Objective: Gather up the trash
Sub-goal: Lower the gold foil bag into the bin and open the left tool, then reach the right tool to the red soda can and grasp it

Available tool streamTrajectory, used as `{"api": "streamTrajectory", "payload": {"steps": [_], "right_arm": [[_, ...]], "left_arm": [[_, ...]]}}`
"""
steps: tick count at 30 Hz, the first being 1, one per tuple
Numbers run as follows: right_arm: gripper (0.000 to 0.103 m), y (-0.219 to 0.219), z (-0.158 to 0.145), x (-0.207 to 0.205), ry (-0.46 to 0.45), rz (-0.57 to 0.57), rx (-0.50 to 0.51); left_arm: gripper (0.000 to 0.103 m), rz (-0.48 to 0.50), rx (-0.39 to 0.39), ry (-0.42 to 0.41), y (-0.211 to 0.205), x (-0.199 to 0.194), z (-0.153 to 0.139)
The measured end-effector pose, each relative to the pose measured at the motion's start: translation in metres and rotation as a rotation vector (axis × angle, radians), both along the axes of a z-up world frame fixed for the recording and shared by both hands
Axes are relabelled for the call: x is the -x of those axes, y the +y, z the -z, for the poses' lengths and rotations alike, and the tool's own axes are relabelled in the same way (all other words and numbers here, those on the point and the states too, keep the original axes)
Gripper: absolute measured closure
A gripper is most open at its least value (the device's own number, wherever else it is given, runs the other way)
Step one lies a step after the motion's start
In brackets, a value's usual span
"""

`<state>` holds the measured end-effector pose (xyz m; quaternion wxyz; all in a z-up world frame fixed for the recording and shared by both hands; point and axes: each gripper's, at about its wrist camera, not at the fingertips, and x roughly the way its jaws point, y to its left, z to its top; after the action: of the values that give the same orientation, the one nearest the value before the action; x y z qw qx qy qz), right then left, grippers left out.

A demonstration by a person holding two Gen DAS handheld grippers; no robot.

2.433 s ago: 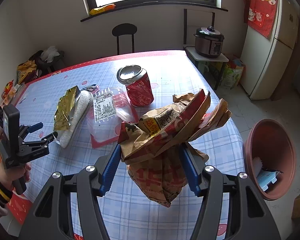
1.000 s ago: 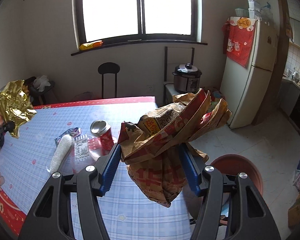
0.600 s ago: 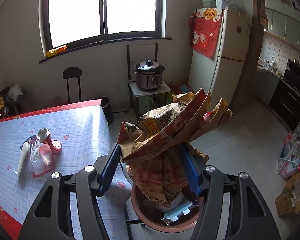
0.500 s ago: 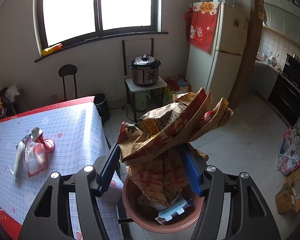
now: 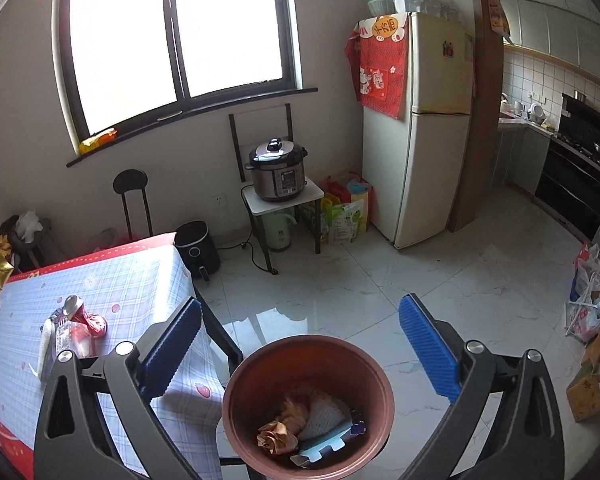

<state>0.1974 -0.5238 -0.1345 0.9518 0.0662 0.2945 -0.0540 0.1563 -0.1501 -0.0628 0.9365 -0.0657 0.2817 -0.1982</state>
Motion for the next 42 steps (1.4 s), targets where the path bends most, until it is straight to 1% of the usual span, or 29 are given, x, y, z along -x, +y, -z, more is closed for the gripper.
{"api": "streamTrajectory", "payload": {"steps": [6, 14, 17, 20, 21, 22, 23, 24, 25, 26, 27, 28, 31, 35, 38, 42], "right_arm": [[0.006, -0.037, -0.007, 0.038, -0.005, 0.047, -0.031], [0.006, -0.077, 0.002, 0.081, 0.033, 0.13, -0.015], [0.006, -0.089, 0.006, 0.092, 0.043, 0.155, -0.01], [0.006, -0.098, 0.01, 0.098, 0.048, 0.177, -0.017], [0.006, -0.101, 0.011, 0.099, 0.05, 0.184, -0.022], [0.006, -0.103, 0.012, 0.1, 0.053, 0.188, -0.027], [0.006, -0.104, 0.014, 0.101, 0.055, 0.191, -0.032], [0.006, -0.104, 0.016, 0.102, 0.058, 0.193, -0.034], [0.006, -0.104, 0.017, 0.102, 0.061, 0.193, -0.035], [0.006, -0.102, 0.018, 0.103, 0.062, 0.192, -0.036], [0.006, -0.1, 0.019, 0.103, 0.062, 0.188, -0.04], [0.006, -0.099, 0.019, 0.102, 0.06, 0.183, -0.045], [0.006, -0.091, 0.019, 0.1, 0.052, 0.177, -0.056], [0.006, -0.071, 0.018, 0.091, 0.047, 0.157, -0.064], [0.006, -0.048, 0.017, 0.081, 0.039, 0.119, -0.069], [0.006, -0.007, 0.019, 0.061, 0.039, 0.051, -0.062]], "left_arm": [[0.09, 0.144, 0.028, 0.05, -0.079, -0.028, 0.016], [0.09, 0.337, 0.059, 0.144, -0.195, -0.063, 0.055], [0.09, 0.386, 0.051, 0.173, -0.231, -0.072, 0.068], [0.088, 0.421, 0.02, 0.194, -0.257, -0.079, 0.079], [0.075, 0.435, 0.014, 0.201, -0.264, -0.081, 0.082], [0.045, 0.435, 0.009, 0.194, -0.269, -0.082, 0.084], [0.032, 0.427, 0.008, 0.173, -0.27, -0.084, 0.084], [0.019, 0.418, 0.008, 0.146, -0.27, -0.084, 0.082], [0.016, 0.411, 0.004, 0.128, -0.268, -0.085, 0.081], [0.014, 0.402, -0.007, 0.129, -0.267, -0.087, 0.081], [0.009, 0.391, -0.018, 0.137, -0.264, -0.088, 0.082], [0.007, 0.383, -0.016, 0.14, -0.259, -0.087, 0.08], [0.006, 0.348, -0.007, 0.138, -0.233, -0.088, 0.077], [0.006, 0.264, -0.033, 0.101, -0.187, -0.079, 0.067], [0.006, 0.182, -0.062, 0.058, -0.141, -0.07, 0.058], [0.006, 0.058, -0.085, 0.022, -0.063, -0.054, 0.047]]}}
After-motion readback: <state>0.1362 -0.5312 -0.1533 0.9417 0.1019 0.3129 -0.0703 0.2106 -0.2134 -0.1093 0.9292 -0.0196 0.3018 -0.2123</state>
